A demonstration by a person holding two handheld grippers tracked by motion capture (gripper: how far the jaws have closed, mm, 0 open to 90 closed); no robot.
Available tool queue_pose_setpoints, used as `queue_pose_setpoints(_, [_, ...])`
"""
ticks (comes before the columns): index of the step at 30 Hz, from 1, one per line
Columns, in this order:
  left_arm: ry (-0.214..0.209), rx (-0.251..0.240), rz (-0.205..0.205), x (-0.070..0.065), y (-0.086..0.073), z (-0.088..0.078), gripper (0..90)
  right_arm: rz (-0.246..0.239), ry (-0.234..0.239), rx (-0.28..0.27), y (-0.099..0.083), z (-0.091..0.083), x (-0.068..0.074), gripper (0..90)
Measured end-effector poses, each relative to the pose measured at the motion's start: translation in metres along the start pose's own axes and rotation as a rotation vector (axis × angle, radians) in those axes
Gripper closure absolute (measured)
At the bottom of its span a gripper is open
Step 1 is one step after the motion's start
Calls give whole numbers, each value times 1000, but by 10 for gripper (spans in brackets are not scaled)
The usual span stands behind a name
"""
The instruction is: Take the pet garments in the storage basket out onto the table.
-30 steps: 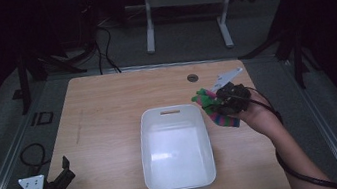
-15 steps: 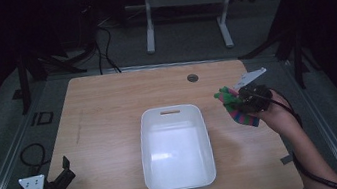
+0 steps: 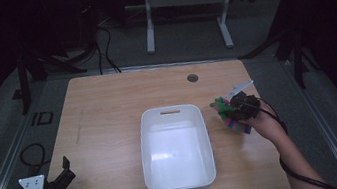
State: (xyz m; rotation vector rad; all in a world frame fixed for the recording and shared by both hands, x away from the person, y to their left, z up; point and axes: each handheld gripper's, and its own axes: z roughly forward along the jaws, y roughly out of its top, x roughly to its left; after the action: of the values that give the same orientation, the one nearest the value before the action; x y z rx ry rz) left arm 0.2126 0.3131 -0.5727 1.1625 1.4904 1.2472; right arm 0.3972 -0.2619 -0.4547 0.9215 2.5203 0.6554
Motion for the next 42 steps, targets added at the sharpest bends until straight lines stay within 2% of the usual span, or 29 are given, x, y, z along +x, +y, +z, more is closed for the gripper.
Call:
queue_pose_setpoints(4, [0, -1, 2, 0, 0, 0, 19, -1, 19, 24, -3, 18, 2, 651])
queue_pose_setpoints(7, [-2, -1, 1, 0, 0, 0, 19, -2, 9, 52, -5, 31, 3, 651])
queue_pose_setpoints(11, [-3, -1, 1, 0, 0, 0, 19, 26, 26, 47, -11, 44, 1, 648])
queue_pose_setpoints(17, [-4, -2, 2, 0, 0, 0, 19, 10, 19, 76, -24, 67, 3, 639])
queue_pose_setpoints(19, [-3, -3, 4, -1, 0, 0, 19, 22, 15, 67, -26, 72, 5, 632])
queue_pose_setpoints(25, [-3, -3, 1, -1, 0, 0, 19, 34, 3, 60, -24, 74, 6, 613])
queue_pose_setpoints(29, [-4, -2, 0, 0, 0, 0, 19, 44, 10, 60, -24, 72, 7, 508])
queue_pose_setpoints(30, [-4, -3, 0, 0, 0, 0, 19, 44, 12, 61, -23, 70, 8, 463])
queue_pose_setpoints(32, [-4, -4, -2, 0, 0, 0, 19, 53, 14, 40, -22, 64, 7, 427])
queue_pose_setpoints(34, [-7, -4, -4, 0, 0, 0, 19, 89, 27, 16, -21, 57, 5, 383])
queue_pose_setpoints(40, [-7, -5, -2, 0, 0, 0, 19, 85, 44, -33, -17, 33, 4, 287])
queue_pose_setpoints(42, [-8, -4, -3, 0, 0, 0, 19, 97, 49, -50, -18, 24, 4, 266])
